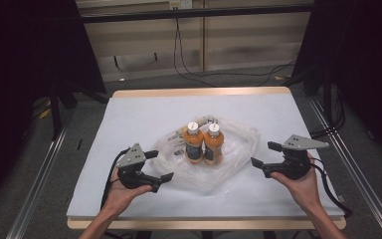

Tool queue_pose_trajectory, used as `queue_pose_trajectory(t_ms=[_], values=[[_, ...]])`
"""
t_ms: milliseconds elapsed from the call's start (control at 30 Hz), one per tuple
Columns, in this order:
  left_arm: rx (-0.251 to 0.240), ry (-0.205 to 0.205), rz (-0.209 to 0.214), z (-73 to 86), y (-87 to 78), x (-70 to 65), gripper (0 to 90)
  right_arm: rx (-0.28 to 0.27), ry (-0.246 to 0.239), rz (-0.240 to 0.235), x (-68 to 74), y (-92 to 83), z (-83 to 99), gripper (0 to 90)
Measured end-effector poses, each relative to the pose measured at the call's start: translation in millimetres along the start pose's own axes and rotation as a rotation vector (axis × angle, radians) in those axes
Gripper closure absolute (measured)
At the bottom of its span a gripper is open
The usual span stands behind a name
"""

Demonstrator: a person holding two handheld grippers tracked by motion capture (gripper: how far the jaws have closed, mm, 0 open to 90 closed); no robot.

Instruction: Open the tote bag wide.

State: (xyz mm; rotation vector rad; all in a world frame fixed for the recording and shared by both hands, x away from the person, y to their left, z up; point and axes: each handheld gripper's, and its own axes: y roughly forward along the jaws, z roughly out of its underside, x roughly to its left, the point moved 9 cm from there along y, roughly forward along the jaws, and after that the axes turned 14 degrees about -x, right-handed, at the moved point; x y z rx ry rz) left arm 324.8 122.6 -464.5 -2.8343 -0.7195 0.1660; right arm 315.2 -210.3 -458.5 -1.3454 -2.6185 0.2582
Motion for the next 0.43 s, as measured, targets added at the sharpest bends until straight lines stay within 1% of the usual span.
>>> queue_pose_trajectory(t_ms=[33,67,100,133,167,200,233,300,333,367,400,433], values=[[-0.001,0.006,-0.013,0.9,-4.1,1.9,7.3,-0.005,0.010,0.002,-1.1,-4.8,1.0,15.3],[-0.003,0.003,-0.021,1.5,-8.1,4.2,6.5,-0.011,0.016,0.015,-3.3,-10.0,2.0,15.3],[-0.011,-0.020,-0.019,1.9,-12.1,5.1,5.9,-0.015,0.014,0.028,-5.9,-15.1,3.6,15.0],[-0.019,-0.032,-0.028,2.2,-16.4,7.3,5.8,-0.013,0.008,0.041,-9.7,-20.1,6.3,14.8],[-0.022,-0.035,-0.046,3.5,-20.6,9.6,4.9,-0.018,0.025,0.058,-13.6,-25.1,9.2,13.9],[-0.022,-0.027,-0.065,6.2,-26.2,12.7,4.6,-0.025,0.050,0.067,-17.0,-29.9,12.2,13.4],[-0.027,-0.040,-0.073,8.0,-28.7,13.6,4.6,-0.030,0.062,0.089,-21.1,-36.2,16.2,13.4],[-0.023,-0.046,-0.088,13.6,-36.9,17.6,4.3,-0.033,0.053,0.119,-24.9,-44.9,20.1,12.5],[-0.021,-0.041,-0.098,16.4,-40.8,19.4,3.8,-0.046,0.072,0.126,-25.6,-48.9,20.4,12.3],[-0.022,-0.053,-0.110,19.7,-44.0,20.0,3.8,-0.056,0.080,0.130,-25.8,-52.5,20.3,12.2],[-0.021,-0.049,-0.121,22.8,-47.4,21.9,3.8,-0.060,0.072,0.139,-25.8,-55.5,20.7,12.2],[-0.019,-0.061,-0.119,25.6,-49.0,21.5,3.7,-0.065,0.060,0.145,-25.8,-58.0,21.2,11.9]])
